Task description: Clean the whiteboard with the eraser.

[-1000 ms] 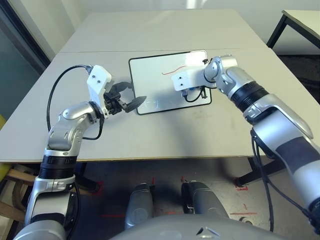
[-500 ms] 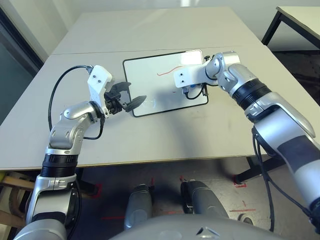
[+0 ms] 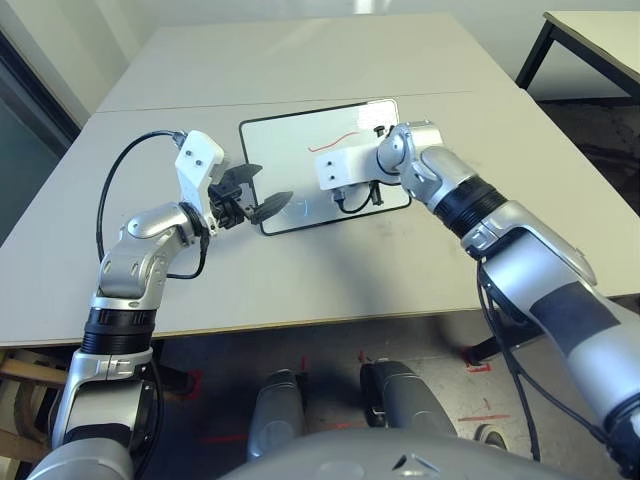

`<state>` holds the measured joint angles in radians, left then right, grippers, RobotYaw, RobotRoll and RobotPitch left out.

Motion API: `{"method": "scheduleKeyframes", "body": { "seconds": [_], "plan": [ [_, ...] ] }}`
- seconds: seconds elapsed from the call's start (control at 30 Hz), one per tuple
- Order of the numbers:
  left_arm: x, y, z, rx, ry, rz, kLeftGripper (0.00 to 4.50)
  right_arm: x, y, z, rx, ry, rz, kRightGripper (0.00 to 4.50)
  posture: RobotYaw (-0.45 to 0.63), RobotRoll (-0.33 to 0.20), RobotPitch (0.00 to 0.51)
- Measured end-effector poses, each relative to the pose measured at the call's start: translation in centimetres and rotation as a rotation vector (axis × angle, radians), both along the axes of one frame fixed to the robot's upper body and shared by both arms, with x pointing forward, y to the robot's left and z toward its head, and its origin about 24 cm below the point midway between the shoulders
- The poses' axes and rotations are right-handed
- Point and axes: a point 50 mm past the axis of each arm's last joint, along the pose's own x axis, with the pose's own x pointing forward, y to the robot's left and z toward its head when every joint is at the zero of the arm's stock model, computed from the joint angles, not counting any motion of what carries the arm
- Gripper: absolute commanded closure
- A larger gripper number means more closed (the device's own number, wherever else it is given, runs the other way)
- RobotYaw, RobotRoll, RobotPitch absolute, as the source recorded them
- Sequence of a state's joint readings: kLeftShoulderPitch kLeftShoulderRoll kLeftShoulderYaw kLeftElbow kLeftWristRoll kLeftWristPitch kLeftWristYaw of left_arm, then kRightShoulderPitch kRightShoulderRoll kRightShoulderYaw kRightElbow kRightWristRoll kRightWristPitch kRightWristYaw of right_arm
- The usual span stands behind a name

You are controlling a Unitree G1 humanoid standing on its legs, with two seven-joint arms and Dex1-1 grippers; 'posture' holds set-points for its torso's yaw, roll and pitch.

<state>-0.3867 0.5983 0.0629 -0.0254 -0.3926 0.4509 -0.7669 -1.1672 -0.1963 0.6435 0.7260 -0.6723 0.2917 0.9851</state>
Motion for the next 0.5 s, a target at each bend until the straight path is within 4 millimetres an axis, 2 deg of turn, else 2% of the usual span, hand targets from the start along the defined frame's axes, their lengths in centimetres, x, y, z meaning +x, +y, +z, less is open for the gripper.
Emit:
{"method": "scheduleKeyframes", "body": {
  "seconds": [0.5],
  "plan": [
    [-0.02,-0.02,0.03,0.001,0.000,-0.001,0.00,-0.32,1.04,-0.22,0.014,0.000,0.020,4.33,-0.04,0.000,0.059]
  ]
}}
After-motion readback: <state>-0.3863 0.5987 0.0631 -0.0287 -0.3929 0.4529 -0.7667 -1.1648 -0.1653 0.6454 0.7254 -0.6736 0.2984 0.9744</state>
